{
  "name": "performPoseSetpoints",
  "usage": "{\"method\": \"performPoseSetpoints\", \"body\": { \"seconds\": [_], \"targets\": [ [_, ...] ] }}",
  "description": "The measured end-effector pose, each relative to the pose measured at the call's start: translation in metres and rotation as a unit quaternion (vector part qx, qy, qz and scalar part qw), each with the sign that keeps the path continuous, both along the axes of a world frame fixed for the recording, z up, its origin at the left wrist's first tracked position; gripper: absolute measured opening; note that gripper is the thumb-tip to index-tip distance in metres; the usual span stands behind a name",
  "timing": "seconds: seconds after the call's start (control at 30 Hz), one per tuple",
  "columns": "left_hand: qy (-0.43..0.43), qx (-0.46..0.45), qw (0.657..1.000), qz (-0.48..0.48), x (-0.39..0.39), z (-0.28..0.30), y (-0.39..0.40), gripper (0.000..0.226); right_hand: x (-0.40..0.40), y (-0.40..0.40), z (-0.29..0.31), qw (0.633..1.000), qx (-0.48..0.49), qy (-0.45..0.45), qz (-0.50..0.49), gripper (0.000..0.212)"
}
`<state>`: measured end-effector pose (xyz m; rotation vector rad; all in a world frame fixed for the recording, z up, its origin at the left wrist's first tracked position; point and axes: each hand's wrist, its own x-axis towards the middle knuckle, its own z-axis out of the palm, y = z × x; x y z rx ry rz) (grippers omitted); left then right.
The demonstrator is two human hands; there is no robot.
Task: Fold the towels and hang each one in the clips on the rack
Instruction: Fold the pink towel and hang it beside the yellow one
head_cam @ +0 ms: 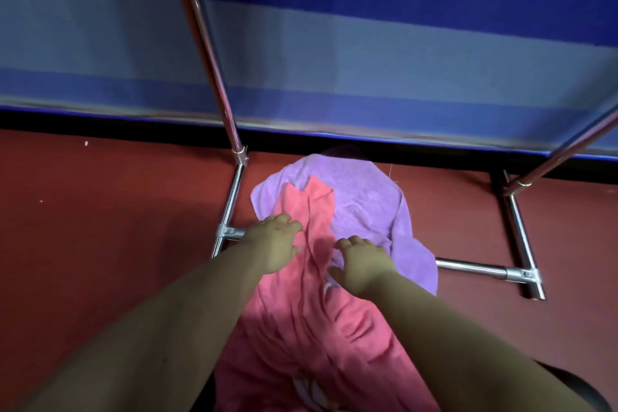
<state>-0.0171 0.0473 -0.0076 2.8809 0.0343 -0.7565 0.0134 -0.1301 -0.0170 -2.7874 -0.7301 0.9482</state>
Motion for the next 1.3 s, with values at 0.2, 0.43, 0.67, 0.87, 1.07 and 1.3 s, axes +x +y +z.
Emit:
{"method": "performPoseSetpoints", "body": {
  "seconds": [0.2, 0.43, 0.67, 0.87, 1.07, 1.3],
  "targets": [
    [0.019, -0.017, 0.999, -0.035, 0.015, -0.052, -0.007, 0.053, 0.006, 0.021, -0.048, 0.995, 0.046, 0.042, -0.082, 0.049],
    [-0.03, -0.008, 0.999, -0.012, 0.023, -0.084, -0.011, 0.032, -0.004, 0.03, -0.079, 0.986, 0.093, 0.005, -0.141, 0.042],
    [-0.046, -0.006, 0.998, -0.043, 0.012, -0.058, 0.001, 0.028, -0.011, 0.023, -0.065, 0.946, 0.208, 0.061, -0.24, 0.012],
    [-0.055, -0.131, 0.988, 0.059, -0.006, 0.032, -0.011, 0.02, -0.018, -0.001, 0.035, 0.902, 0.316, 0.131, -0.265, 0.013],
    [-0.097, -0.163, 0.98, 0.063, -0.047, 0.145, -0.042, 0.023, -0.043, -0.05, 0.151, 0.915, 0.335, 0.077, -0.21, 0.023],
    [-0.161, -0.174, 0.971, 0.035, -0.114, 0.242, -0.052, 0.024, -0.085, -0.121, 0.257, 0.912, 0.363, -0.011, -0.191, 0.022]
  ]
}}
